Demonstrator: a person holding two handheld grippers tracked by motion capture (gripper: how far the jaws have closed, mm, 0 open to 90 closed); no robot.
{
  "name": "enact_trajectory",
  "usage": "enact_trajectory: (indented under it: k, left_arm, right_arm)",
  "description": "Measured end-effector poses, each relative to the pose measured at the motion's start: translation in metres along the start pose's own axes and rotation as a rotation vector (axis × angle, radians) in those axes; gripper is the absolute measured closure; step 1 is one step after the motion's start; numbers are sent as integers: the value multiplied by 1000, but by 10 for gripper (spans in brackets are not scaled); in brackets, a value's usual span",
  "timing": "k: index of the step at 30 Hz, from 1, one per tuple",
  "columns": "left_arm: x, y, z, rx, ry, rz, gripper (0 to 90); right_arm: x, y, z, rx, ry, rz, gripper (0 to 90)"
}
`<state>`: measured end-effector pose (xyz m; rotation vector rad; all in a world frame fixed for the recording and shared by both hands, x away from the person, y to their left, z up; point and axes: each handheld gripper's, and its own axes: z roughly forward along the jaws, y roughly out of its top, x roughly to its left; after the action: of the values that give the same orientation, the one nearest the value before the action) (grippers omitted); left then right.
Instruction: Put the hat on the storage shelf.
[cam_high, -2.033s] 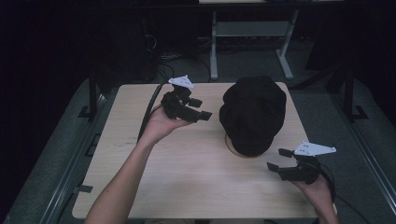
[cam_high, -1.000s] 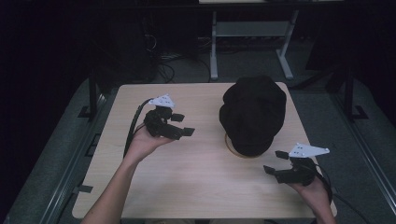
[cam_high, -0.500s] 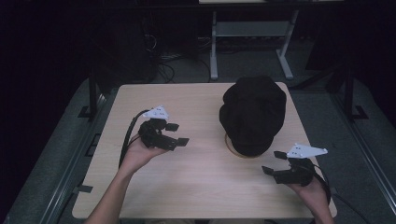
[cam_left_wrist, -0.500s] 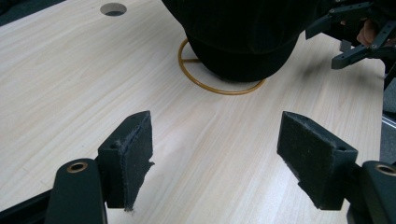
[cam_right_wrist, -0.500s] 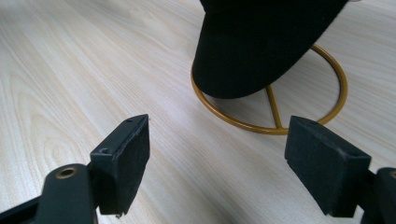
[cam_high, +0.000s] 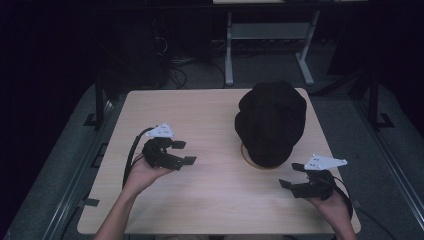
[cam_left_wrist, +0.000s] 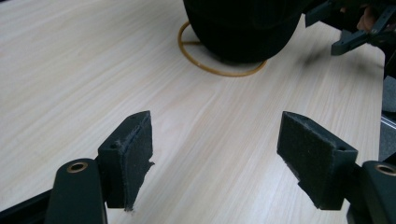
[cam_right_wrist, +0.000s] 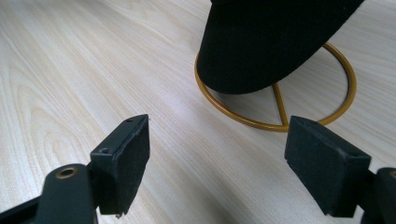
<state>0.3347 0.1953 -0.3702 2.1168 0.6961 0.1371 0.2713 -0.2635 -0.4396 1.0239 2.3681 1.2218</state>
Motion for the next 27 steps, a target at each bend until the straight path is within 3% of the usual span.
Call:
enact_trajectory:
  k: [7, 27]
  left_arm:
    - [3, -16, -5, -5, 14, -27, 256]
    - [2, -52, -21, 12, 85, -20, 245]
  right_arm:
    - [1, 0, -2, -7, -4, 0, 219]
    - [3, 0, -4, -5, -12, -4, 225]
